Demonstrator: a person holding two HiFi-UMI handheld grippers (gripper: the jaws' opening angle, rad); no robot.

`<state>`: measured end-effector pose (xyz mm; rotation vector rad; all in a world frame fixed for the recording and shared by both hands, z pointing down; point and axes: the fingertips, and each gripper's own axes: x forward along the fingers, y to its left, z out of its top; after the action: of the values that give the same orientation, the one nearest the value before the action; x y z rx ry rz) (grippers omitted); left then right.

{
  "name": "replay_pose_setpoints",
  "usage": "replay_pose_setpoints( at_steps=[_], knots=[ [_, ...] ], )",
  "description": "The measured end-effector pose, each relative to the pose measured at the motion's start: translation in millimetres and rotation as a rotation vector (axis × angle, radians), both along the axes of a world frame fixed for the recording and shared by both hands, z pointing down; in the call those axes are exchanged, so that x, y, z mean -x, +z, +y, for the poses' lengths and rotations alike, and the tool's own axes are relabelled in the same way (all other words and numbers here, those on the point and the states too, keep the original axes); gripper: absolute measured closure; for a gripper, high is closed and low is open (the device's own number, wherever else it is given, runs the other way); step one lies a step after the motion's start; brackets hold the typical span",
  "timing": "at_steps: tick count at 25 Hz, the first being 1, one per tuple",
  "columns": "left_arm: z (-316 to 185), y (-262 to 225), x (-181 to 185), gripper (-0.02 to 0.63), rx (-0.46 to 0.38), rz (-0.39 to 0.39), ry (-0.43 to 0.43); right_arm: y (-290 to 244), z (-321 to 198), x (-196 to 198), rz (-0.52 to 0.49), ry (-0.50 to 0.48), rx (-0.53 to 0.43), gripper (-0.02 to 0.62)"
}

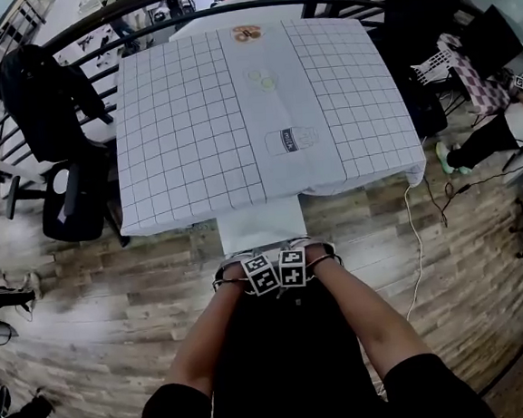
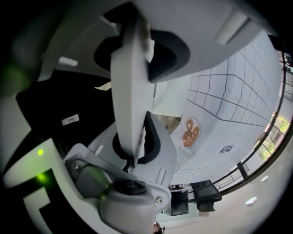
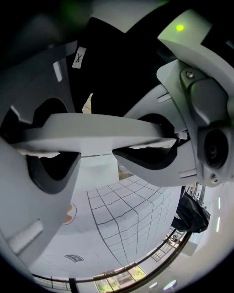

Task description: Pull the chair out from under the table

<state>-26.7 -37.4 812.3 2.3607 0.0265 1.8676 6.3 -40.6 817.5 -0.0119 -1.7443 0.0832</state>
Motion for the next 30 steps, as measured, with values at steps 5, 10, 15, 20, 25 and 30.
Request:
replay_pose_setpoints(
  at_steps=[5,10,15,20,25,30],
  knots=[
    [25.1,-0.3,1.4,0.517,-0.025,0.002,0.017,1.6,25.4,0.7,0.003,0.028,0.024,0.511],
    [44.4,-1.1,-1.8,0.518,-0.036,-0.002,0.023,1.0,44.4,-3.5,0.008,0.030,0.021,0.511],
    [70.5,-5.8,4.9,0.520,-0.041,-0.007,0.005,-3.3,69.5,2.5,0.010,0.006,0.023,0.511],
    [78.1,-0.3,-4.3,0.520,-0.060,-0.023,-0.023,4.5,76.5,-6.9,-0.003,-0.020,0.009,0.511],
    [92.0,1.8,-2.7,0.520,-0.062,-0.036,-0.038,7.4,90.1,-6.4,-0.009,-0.026,0.010,0.511],
    [133.1,10.0,2.3,0.518,-0.072,-0.035,-0.021,15.5,132.0,-2.0,-0.008,-0.001,0.001,0.509]
  ],
)
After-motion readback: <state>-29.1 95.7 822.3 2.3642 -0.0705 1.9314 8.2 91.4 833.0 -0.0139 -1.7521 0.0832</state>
